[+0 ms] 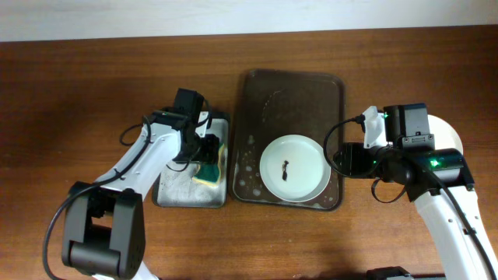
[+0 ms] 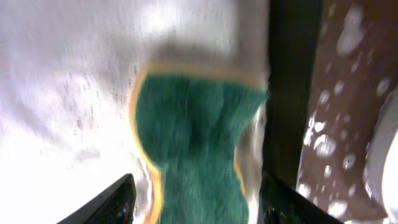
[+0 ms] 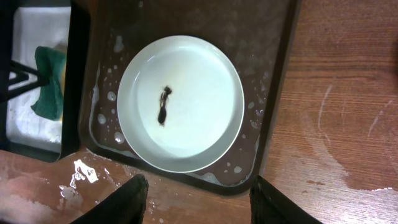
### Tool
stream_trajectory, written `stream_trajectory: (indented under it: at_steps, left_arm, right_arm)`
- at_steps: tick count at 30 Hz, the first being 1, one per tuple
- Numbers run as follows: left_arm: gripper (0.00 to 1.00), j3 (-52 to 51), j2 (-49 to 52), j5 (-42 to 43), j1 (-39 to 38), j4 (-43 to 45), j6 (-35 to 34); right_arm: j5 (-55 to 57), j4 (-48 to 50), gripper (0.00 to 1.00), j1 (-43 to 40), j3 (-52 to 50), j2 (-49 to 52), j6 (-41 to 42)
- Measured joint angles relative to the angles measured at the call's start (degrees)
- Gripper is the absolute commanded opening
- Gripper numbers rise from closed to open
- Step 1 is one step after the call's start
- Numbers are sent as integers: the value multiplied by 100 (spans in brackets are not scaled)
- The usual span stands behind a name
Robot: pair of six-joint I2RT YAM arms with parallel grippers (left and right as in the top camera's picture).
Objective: Clean dirty plates on tray and stack at the side
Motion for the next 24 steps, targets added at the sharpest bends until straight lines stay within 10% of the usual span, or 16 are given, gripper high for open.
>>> stream_trajectory:
  at_steps: [3, 5, 11, 13, 14, 18, 24]
  left_arm:
    - [48, 2, 79, -109, 0, 505, 9]
    - [4, 26, 354, -146, -2, 658, 4]
    - [0, 210, 863, -81, 0, 601, 2]
    - [51, 328, 887, -83, 7, 348, 2]
    - [100, 483, 931, -87, 28, 66, 42]
    - [100, 1314, 942, -129, 197, -1285, 0]
    - [33, 868, 905, 94, 87, -997, 2]
  right_arm:
    - [0, -4, 54, 0, 0, 0, 0]
    - [0, -4, 54, 0, 0, 0, 0]
    - [0, -33, 54, 0, 0, 0, 0]
    - [0, -48, 54, 0, 0, 0, 4]
    - [0, -79, 54, 0, 0, 0, 0]
    - [0, -109, 54, 0, -2, 2, -2]
    - [0, -111, 54, 0, -2, 2, 2]
